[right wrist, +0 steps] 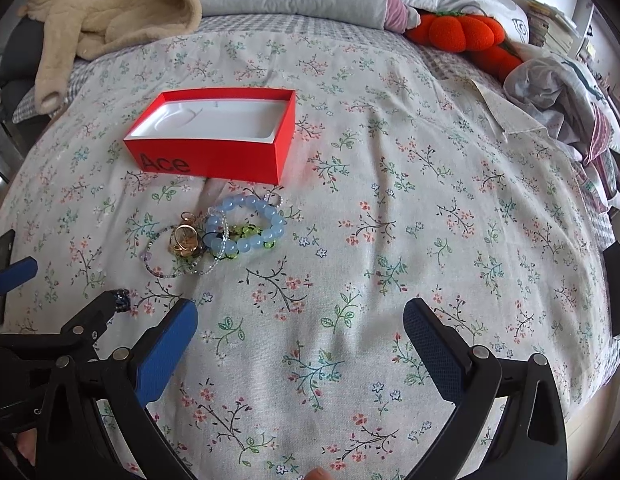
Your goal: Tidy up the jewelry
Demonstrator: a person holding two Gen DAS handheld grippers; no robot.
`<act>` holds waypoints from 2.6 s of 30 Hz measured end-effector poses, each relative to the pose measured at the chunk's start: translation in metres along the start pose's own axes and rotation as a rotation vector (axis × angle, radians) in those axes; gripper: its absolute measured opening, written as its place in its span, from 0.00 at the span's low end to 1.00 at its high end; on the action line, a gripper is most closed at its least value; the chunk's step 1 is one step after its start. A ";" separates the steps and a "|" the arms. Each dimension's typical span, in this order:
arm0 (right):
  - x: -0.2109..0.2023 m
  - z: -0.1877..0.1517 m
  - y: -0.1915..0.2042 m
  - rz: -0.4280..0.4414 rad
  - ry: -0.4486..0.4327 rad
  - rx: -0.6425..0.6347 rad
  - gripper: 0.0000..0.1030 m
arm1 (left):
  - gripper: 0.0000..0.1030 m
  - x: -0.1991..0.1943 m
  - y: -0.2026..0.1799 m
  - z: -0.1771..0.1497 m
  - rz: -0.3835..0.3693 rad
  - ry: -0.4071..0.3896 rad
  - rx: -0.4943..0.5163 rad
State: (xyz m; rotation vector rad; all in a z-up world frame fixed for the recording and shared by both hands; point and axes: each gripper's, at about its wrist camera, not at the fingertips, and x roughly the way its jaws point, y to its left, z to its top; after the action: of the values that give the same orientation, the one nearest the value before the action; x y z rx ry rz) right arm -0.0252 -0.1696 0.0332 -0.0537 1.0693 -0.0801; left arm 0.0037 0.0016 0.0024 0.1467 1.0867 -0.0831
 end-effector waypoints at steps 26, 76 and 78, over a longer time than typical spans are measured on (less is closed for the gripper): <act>0.002 -0.001 0.003 0.003 0.007 -0.006 1.00 | 1.00 -0.001 0.002 0.000 0.006 -0.001 0.003; 0.054 0.048 -0.038 0.317 0.125 0.084 0.83 | 0.47 0.060 0.011 0.055 -0.390 0.143 0.069; 0.057 0.052 -0.036 0.330 0.119 0.072 0.83 | 0.41 0.068 0.003 0.055 -0.392 0.164 0.085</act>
State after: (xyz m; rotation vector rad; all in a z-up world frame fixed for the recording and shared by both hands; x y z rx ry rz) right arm 0.0459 -0.2100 0.0112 0.1943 1.1808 0.1783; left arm 0.0840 -0.0039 -0.0325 0.0153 1.2653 -0.4764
